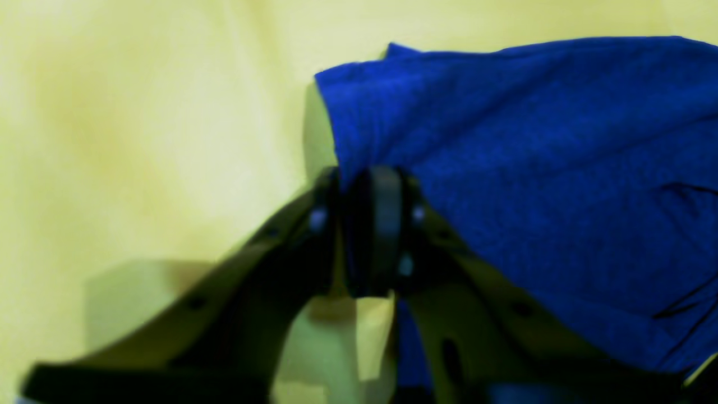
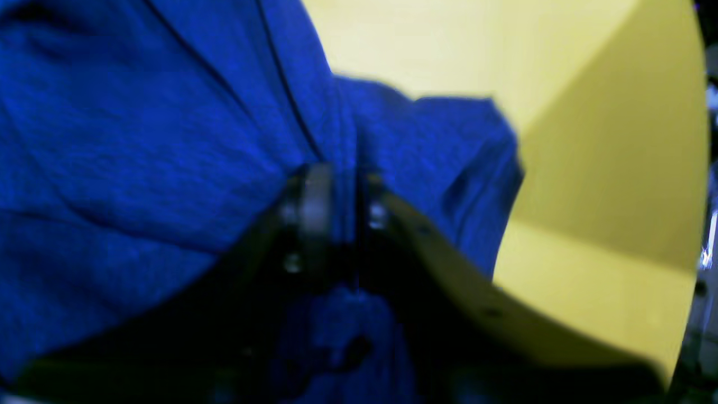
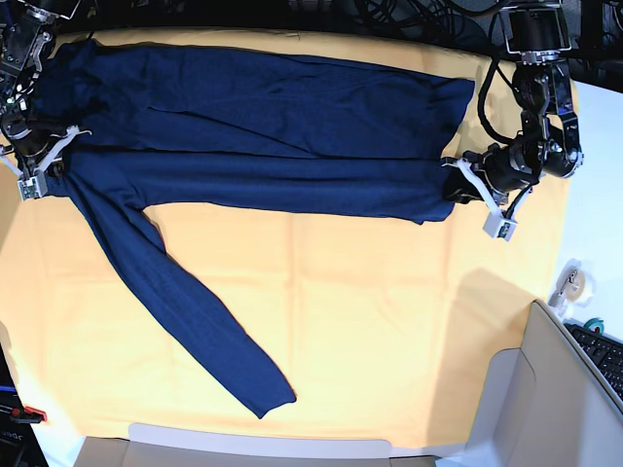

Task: Fold the T-shirt properly
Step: 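Lift the hem and fold it over toward the collar edge with both grippers, then release the hem and move the right gripper to the trailing sleeve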

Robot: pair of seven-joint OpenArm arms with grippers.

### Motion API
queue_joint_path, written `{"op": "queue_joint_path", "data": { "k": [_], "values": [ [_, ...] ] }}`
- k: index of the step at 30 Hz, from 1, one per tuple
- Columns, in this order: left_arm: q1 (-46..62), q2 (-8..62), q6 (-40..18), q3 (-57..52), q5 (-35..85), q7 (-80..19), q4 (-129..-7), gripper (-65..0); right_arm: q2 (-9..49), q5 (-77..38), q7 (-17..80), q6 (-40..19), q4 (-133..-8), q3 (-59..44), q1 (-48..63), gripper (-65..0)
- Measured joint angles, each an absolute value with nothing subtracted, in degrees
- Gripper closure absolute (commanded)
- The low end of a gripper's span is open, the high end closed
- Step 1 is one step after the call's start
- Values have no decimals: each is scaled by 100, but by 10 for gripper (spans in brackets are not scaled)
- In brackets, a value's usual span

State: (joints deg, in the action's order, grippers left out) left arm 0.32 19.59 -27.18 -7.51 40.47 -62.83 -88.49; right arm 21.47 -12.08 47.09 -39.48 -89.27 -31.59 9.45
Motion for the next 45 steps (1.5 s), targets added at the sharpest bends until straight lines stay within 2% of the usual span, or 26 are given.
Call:
{"op": "queue_joint_path", "data": {
  "k": [2, 4, 12, 21, 26, 30, 32, 36, 39, 41, 45],
  "values": [
    [34, 1959, -2718, -751, 4047, -6283, -8803, -166, 2119, -1210, 4700, -3946, -8925, -3159, 913, -258],
    [40, 1957, -2720, -751, 4047, -6283, -8783, -180, 2053, -1216, 4683, -3946, -8927, -3157, 886, -289],
    [40, 1990, -2718, -801, 4051, -6283, -8783, -184, 2073, -1214, 4678, -3946, -8930, -3166, 864, -292],
    [32, 2097, -2700, -1699, 4047, -6289, -8790, -185, 2067, -1219, 4700, -3946, -9483, -3251, 757, -292],
    [51, 2102, -2700, -1861, 4045, -6285, -8805, -185, 1986, -1070, 4722, -3948, -9631, -3673, 67, -294],
    [141, 2084, -2700, -1848, 4047, -6298, -8805, -185, 1885, -751, 4810, -3944, -9559, -3483, -478, -294],
    [141, 2086, -2700, -1848, 4042, -6300, -8805, -185, 1898, -478, 5081, -3953, -9155, -3190, -932, -294],
    [139, 2069, -2700, -1839, 4029, -6302, -8809, -185, 1894, -666, 5024, -3951, -7909, -2886, -1835, -302],
    [126, 2071, -2696, -1839, 4053, -6296, -8809, -185, 1918, -888, 5089, -3957, -6882, -2585, -2338, -356],
    [128, 2069, -2698, -1839, 4023, -6302, -8809, -185, 1885, -1072, 5122, -3966, -6517, -2493, -2512, -382],
    [110, 2071, -2698, -1839, 4029, -6298, -8799, -185, 1822, -1527, 5081, -3959, -6031, -2484, -2797, -383]
  ]
}}
